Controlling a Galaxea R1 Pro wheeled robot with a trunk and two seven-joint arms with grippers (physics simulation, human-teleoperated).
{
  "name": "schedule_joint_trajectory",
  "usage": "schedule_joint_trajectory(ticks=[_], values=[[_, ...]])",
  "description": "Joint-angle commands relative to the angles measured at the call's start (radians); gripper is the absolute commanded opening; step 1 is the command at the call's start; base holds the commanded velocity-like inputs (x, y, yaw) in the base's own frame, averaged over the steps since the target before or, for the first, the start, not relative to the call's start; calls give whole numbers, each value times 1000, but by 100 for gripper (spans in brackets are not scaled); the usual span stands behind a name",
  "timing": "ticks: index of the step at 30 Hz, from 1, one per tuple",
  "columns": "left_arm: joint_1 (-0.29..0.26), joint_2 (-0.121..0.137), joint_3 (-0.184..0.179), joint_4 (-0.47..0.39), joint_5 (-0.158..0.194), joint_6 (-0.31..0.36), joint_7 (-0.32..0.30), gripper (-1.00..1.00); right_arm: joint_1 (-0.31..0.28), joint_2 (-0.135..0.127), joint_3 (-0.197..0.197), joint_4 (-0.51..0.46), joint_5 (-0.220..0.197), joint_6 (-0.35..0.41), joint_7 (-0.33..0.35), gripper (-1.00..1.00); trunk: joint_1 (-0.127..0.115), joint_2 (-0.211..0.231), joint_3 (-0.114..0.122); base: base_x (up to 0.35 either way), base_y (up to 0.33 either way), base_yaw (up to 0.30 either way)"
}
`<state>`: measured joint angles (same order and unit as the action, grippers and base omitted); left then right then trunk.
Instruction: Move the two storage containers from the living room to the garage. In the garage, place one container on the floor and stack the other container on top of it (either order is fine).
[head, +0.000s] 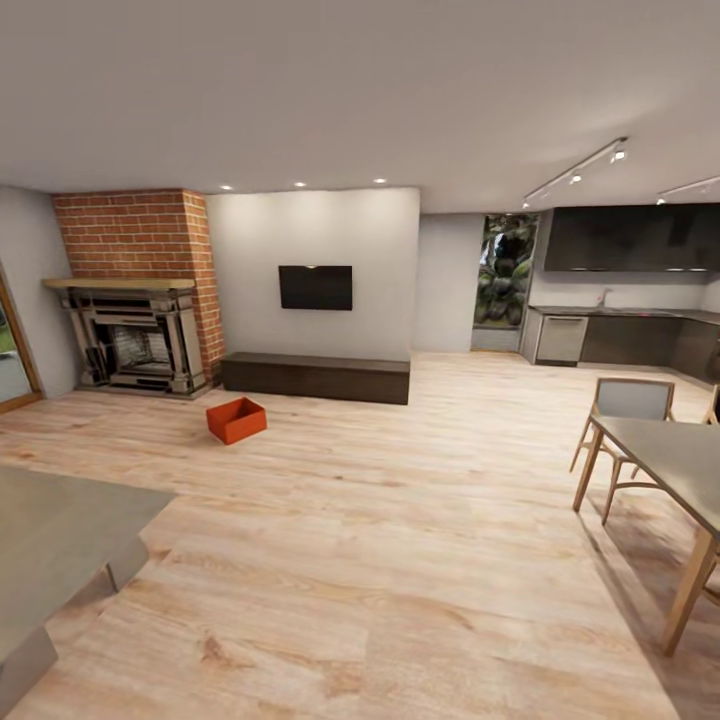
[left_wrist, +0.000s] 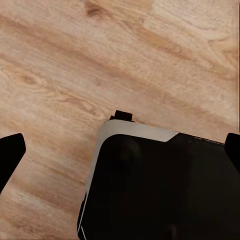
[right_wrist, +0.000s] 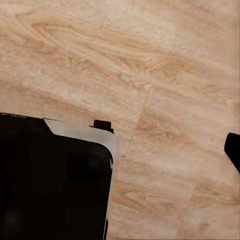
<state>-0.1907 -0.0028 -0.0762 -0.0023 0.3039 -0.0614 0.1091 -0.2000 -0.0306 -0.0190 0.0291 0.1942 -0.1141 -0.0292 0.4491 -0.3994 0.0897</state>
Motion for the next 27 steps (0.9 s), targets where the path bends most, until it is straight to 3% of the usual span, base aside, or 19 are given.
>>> schedule_joint_trajectory(ticks=[1, 27], values=[[0, 0, -8, 1, 9, -3, 3, 100, -1, 0, -2, 3, 9, -5, -3, 100, 1, -1, 0, 322, 0, 0], [0, -1, -8, 1, 9, -5, 4, 100, -1, 3, 4, 3, 16, -3, -3, 100, 1, -1, 0, 322, 0, 0]])
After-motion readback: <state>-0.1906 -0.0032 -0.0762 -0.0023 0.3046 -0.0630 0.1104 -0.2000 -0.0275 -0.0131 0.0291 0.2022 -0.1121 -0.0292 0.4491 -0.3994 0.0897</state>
